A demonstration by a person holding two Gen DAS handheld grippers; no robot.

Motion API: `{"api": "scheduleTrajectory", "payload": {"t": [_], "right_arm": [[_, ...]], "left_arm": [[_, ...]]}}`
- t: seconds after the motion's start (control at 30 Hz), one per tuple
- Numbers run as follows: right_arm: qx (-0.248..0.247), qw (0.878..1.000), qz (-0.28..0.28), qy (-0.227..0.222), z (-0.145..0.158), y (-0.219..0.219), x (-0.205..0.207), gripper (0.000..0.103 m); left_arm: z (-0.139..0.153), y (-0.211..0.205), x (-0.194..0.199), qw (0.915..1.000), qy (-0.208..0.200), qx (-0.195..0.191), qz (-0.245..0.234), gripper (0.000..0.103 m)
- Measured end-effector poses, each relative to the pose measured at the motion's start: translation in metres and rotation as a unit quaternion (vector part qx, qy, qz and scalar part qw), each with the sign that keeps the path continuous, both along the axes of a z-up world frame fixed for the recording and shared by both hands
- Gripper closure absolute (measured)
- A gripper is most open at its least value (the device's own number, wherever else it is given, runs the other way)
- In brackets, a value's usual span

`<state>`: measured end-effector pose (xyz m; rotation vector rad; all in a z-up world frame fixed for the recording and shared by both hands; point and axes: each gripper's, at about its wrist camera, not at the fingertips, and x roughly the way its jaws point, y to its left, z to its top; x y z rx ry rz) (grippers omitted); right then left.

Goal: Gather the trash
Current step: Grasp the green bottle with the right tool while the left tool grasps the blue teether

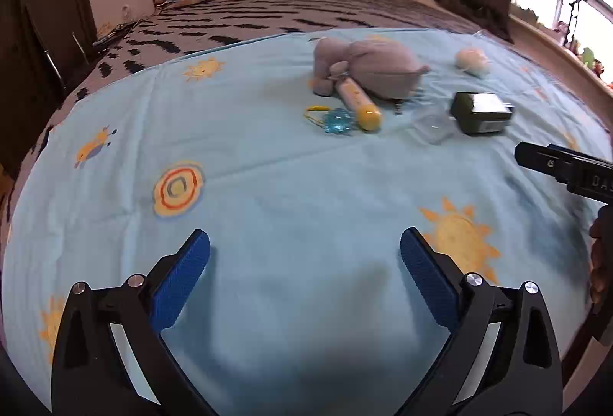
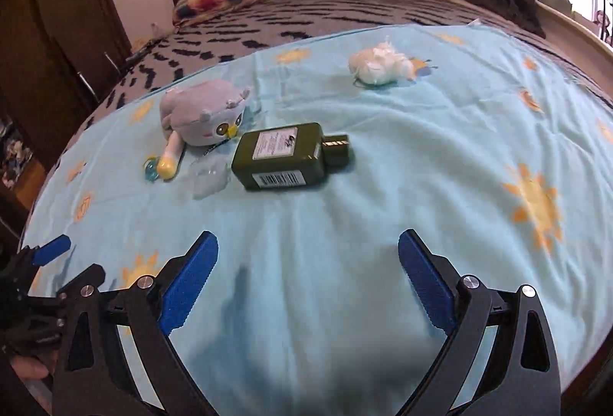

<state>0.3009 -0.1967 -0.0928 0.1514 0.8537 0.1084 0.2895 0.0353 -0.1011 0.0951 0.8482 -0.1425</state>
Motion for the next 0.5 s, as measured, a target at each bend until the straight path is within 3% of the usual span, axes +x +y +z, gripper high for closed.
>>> {"api": "scheduleTrajectory", "payload": {"t": [0.1,0.37,0.5], "right_arm": [[-0.011,1.000,-0.009,0.009,-0.003,0.006,0.017,0.007],[-0.001,0.999,-0.031,0.022,-0.002,0.009,0.051,0.007],[-0.005,0.999,-0.030,0.023,-0.003,0.013,0.056,0.007]], "left_arm": [[-0.007,-0.001,0.022,0.9997,0.022,-0.008,-0.001,0.009],[-0.008,-0.013,0.065,0.9997,0.022,-0.008,-0.009,0.013],[-0.006,-0.019,0.083,0.9996,0.019,-0.012,-0.014,0.021]]}}
